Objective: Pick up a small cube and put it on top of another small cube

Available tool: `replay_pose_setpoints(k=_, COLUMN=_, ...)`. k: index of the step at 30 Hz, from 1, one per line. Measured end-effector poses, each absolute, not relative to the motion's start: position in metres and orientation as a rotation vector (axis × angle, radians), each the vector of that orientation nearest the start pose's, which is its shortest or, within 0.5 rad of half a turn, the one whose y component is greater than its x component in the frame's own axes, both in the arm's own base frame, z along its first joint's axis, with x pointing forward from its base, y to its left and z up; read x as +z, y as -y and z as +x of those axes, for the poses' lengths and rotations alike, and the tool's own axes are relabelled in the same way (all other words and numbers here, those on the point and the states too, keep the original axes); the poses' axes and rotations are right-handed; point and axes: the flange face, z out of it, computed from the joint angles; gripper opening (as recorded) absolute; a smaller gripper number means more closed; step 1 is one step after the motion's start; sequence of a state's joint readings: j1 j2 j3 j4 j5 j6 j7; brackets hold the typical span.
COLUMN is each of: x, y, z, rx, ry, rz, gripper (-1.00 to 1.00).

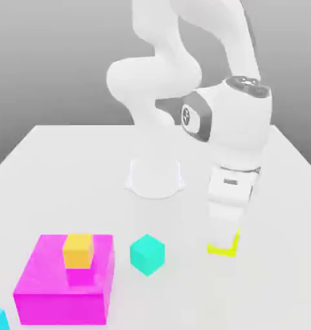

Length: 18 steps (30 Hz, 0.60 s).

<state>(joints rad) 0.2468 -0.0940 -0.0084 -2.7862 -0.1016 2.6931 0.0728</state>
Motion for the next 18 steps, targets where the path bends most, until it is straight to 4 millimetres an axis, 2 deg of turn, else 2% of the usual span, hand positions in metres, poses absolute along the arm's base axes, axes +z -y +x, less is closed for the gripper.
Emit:
replay_pose_setpoints(k=4, x=0.25, y=-0.035, z=0.354, rx=-0.01, ry=-0.074, rz=-3.171, gripper=-1.0)
replay_pose_setpoints(k=7, x=0.254, y=0.005, z=0.335, rx=-0.002, ry=-0.441, rz=-3.119, gripper=-1.0)
replay_pose_setpoints(k=9, x=0.245, y=0.013, z=0.331, rx=0.002, ry=-0.527, rz=-3.096, gripper=-1.0)
replay_pose_setpoints(k=15, x=0.197, y=0.016, z=0.33, rx=0.002, ry=-0.557, rz=-3.089, gripper=-1.0)
replay_pose_setpoints(k=16, x=0.191, y=0.016, z=0.329, rx=0.002, ry=-0.557, rz=-3.09, gripper=1.0)
replay_pose_setpoints(k=18, x=0.191, y=0.016, z=0.329, rx=0.002, ry=-0.557, rz=-3.09, gripper=1.0)
